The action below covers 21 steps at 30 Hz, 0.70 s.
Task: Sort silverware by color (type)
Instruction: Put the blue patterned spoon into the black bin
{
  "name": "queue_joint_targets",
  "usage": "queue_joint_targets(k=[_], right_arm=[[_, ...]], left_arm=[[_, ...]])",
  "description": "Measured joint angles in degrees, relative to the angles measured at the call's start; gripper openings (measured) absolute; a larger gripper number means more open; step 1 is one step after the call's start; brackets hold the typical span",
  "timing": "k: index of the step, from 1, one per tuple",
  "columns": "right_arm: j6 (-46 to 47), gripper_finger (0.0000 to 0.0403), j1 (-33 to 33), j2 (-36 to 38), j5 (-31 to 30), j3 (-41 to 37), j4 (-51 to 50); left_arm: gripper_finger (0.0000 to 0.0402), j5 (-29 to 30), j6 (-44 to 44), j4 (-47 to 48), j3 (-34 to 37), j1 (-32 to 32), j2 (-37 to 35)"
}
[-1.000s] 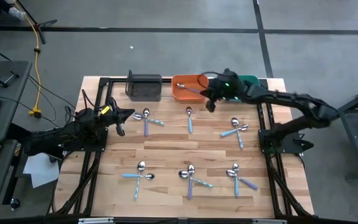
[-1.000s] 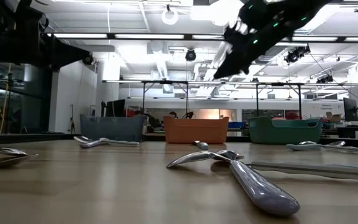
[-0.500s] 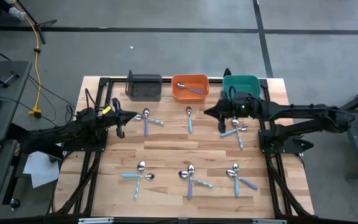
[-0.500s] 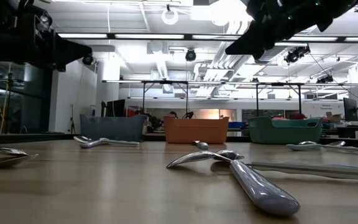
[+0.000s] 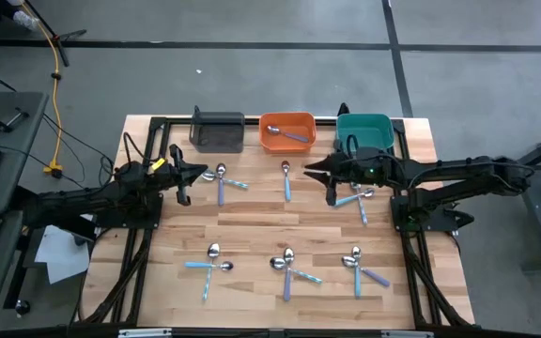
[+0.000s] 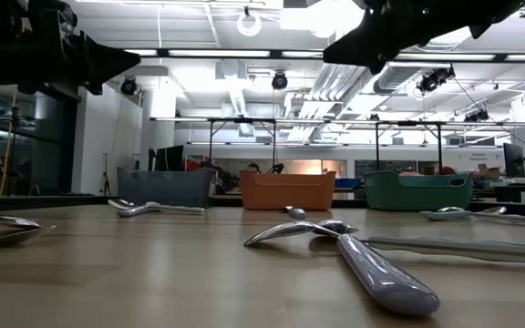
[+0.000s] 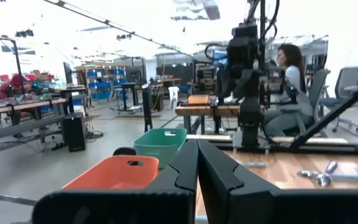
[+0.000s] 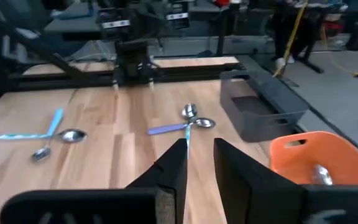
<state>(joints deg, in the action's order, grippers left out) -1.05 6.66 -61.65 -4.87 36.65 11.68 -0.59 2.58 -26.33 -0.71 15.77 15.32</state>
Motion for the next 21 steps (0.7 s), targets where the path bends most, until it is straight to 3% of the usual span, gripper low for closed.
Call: queue_joint_targets(k=[4, 12, 16, 21], right_arm=[[-2.99, 0.0052, 0.68, -1.61, -1.13, -3.69, 7.64], [-3.55, 0.0003, 5.67, -2.27, -0.06, -3.25, 8.25], [-6.68, 0.0001, 7.48, -2.46, 4.88, 0.08, 9.11], [-6.56, 0.0, 8.37, -4.62, 5.6, 2.45, 12.91]], left_arm=[[0.0003, -0.31, 0.2, 0.02, 0.0, 0.0, 0.32], [0.0003, -2.73, 4.31, 0.48, -2.05, -0.07, 4.04], [0.0003, -4.22, 7.76, 0.13, -7.02, -0.07, 8.69], [0.0003, -4.35, 9.17, -0.71, -11.75, -0.07, 17.42]])
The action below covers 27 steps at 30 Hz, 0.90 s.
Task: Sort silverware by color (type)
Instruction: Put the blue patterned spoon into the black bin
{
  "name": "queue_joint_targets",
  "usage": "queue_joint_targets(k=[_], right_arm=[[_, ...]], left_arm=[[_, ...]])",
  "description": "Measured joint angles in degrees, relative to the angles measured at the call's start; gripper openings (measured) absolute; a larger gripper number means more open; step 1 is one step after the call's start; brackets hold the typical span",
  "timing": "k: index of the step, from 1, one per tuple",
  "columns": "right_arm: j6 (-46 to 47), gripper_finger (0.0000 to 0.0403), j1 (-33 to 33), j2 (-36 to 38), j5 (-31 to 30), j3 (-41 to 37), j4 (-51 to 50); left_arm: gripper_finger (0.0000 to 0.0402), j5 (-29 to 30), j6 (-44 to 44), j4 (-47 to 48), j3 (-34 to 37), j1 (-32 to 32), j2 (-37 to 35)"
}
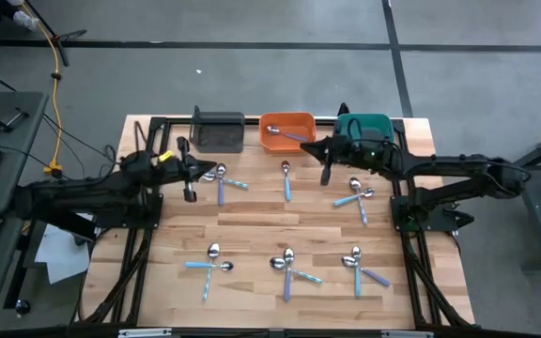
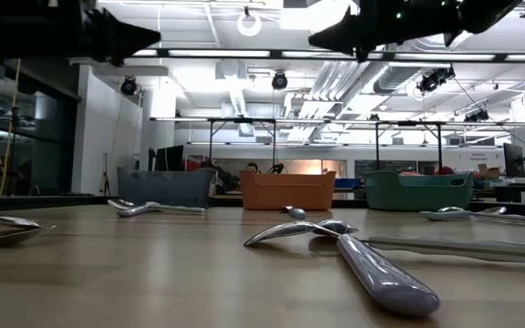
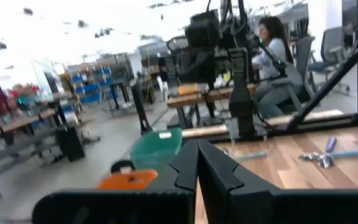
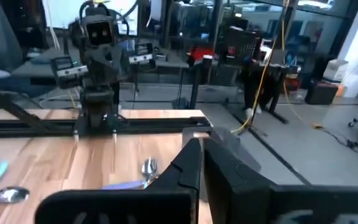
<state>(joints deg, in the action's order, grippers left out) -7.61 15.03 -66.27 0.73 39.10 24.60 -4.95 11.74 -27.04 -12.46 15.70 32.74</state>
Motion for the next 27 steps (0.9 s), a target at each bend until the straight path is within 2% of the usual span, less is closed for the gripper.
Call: queue_joint_targets(k=[5, 9, 11, 13, 16, 22, 27], right_arm=[[1.01, 0.0, -0.02, -6.41, -0.57, -0.16, 4.19], [-4.49, 0.0, 1.63, -10.67, -1.36, 0.24, 8.83], [-4.3, 0.0, 2.97, -11.92, -0.68, 1.49, 9.04], [0.17, 0.0, 3.62, -13.32, 1.25, 1.41, 8.68], [4.83, 0.0, 2.44, -16.08, 2.78, 0.43, 7.35], [5.64, 0.0, 0.78, -15.7, 2.78, 0.52, 4.25], [7.25, 0.0, 0.29, -9.9, 2.56, 0.69, -6.75]], left_arm=[[0.0003, 1.37, -1.54, -7.35, 0.21, 0.09, 11.72], [0.0003, 3.97, 3.4, -12.24, -2.41, 1.23, 19.07], [0.0003, 3.11, 3.95, -9.88, -5.91, 2.08, 20.11], [0.0003, 0.75, 1.06, -4.76, -8.64, 2.13, 20.12], [0.0003, -1.91, -2.12, -1.17, -8.71, 0.51, 21.08], [0.0003, 1.23, -4.17, 0.19, -8.75, -2.53, 22.92], [0.0003, 4.81, -7.4, 6.01, -8.75, -2.71, 23.17]])
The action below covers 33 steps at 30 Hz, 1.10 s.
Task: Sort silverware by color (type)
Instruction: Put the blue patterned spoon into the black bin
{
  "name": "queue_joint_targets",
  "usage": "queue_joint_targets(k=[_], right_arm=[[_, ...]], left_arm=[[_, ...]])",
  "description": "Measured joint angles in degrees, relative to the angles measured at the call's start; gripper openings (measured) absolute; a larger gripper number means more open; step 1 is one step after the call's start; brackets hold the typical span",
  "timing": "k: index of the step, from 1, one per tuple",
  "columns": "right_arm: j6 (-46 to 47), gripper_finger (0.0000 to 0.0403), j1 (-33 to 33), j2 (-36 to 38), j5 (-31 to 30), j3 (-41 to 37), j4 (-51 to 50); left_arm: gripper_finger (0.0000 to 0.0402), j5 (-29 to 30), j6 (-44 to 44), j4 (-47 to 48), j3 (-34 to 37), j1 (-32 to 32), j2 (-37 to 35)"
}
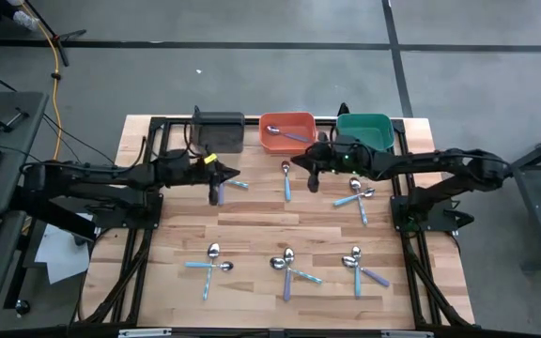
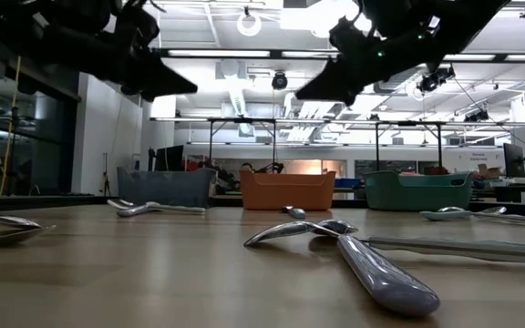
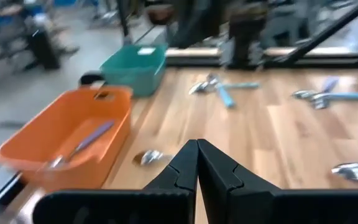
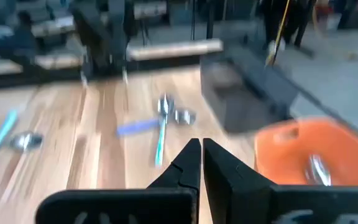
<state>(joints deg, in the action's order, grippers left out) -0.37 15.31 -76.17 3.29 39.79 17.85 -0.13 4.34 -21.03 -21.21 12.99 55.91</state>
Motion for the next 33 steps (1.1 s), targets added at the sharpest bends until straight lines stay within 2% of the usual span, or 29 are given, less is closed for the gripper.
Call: queue_joint_targets(k=[2, 6, 13, 16, 19, 26, 33], right_arm=[[-0.29, 0.0, -0.73, 1.54, -0.18, -0.09, -4.05], [-1.52, 0.0, -1.55, 2.85, -1.41, -0.09, -9.43], [-2.86, 0.0, -0.51, 2.81, -1.58, -0.09, -15.54], [-4.86, 0.0, 0.78, 2.81, -1.61, -0.09, -16.01], [-6.01, 0.0, 2.29, 2.81, -1.6, -0.09, -16.04], [-6.07, 0.0, 4.26, 2.81, -1.2, -0.09, -17.7], [-6.14, 0.0, 4.19, 2.81, -1.09, -0.09, -17.96]], left_arm=[[0.0003, 1.95, -1.7, 0.98, 0.0, 0.04, 0.37], [0.0003, 2.3, -5.18, 1.77, 0.0, 0.02, 2.11], [0.0003, 3.92, -8.75, 2.0, 0.0, 1.71, 9.4], [0.0003, -2.34, -9.98, 2.75, -0.05, 5.02, 12.67], [0.0003, -8.21, -10.22, 8.3, -2.35, 7.72, 15.5], [0.0016, -8.12, -1.59, 27.08, -11.88, 9.14, 21.89], [0.0066, -8.16, 5.65, 34.16, -19.68, 9.14, 26.87]])
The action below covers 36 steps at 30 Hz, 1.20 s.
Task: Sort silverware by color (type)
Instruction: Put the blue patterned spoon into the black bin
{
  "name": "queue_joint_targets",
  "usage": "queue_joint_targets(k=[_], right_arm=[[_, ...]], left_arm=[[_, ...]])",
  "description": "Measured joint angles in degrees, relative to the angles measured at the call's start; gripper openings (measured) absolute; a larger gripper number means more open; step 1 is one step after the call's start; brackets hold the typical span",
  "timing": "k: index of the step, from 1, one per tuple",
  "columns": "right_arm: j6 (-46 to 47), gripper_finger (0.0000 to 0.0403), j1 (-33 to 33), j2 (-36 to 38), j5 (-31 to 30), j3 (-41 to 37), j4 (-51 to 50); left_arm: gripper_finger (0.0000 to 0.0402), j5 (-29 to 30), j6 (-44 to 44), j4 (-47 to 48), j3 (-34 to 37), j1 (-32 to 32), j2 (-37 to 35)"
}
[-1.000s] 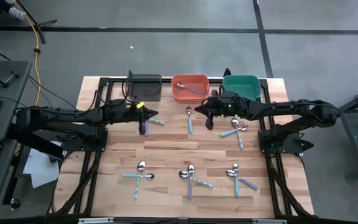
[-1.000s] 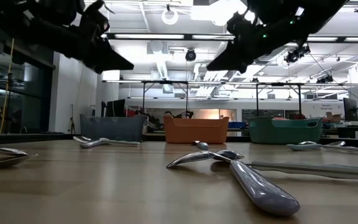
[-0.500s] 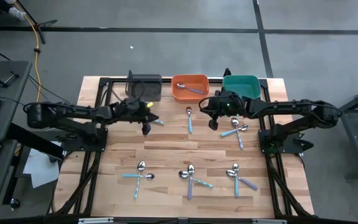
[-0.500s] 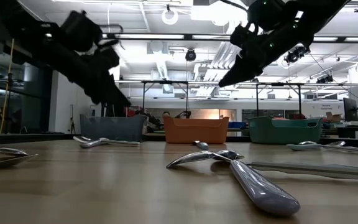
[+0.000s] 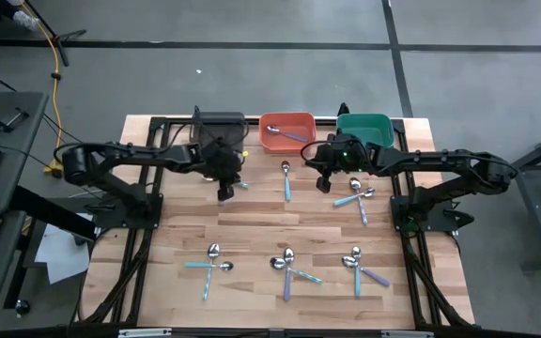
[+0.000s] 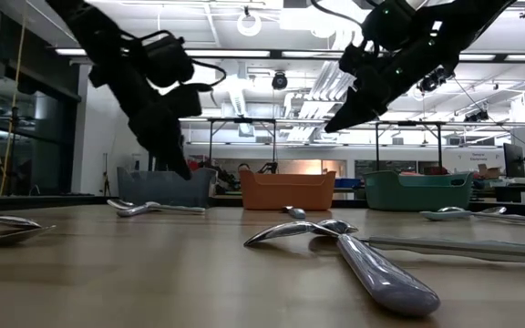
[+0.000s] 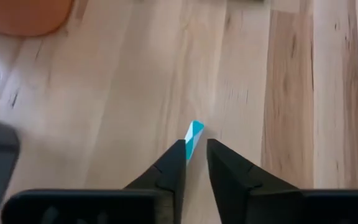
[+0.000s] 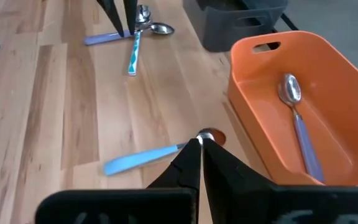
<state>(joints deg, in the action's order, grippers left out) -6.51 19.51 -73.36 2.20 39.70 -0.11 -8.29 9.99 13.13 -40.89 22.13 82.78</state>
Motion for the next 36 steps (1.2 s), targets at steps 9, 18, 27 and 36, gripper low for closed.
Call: queue_joint_targets(k=[9, 18, 27, 36], right_arm=[[-1.86, 0.0, 0.0, -0.01, -0.01, 0.0, -0.77], [-1.33, 0.0, -0.81, -0.02, -0.03, 0.0, -0.89], [-3.74, 0.0, -0.37, -0.02, -0.03, 0.0, -0.48], [-3.96, 0.0, -0.37, -0.02, -0.03, -0.02, 2.5]], left_arm=[[0.0126, 0.02, 3.56, 7.12, -4.61, -0.02, 4.52], [0.0133, 4.25, 9.99, 7.3, -4.61, -0.02, 7.61], [0.0131, 6.02, 11.27, 7.25, -4.61, -0.04, 7.68], [0.0131, 5.79, 11.18, 8.51, -4.61, -0.86, 11.22]])
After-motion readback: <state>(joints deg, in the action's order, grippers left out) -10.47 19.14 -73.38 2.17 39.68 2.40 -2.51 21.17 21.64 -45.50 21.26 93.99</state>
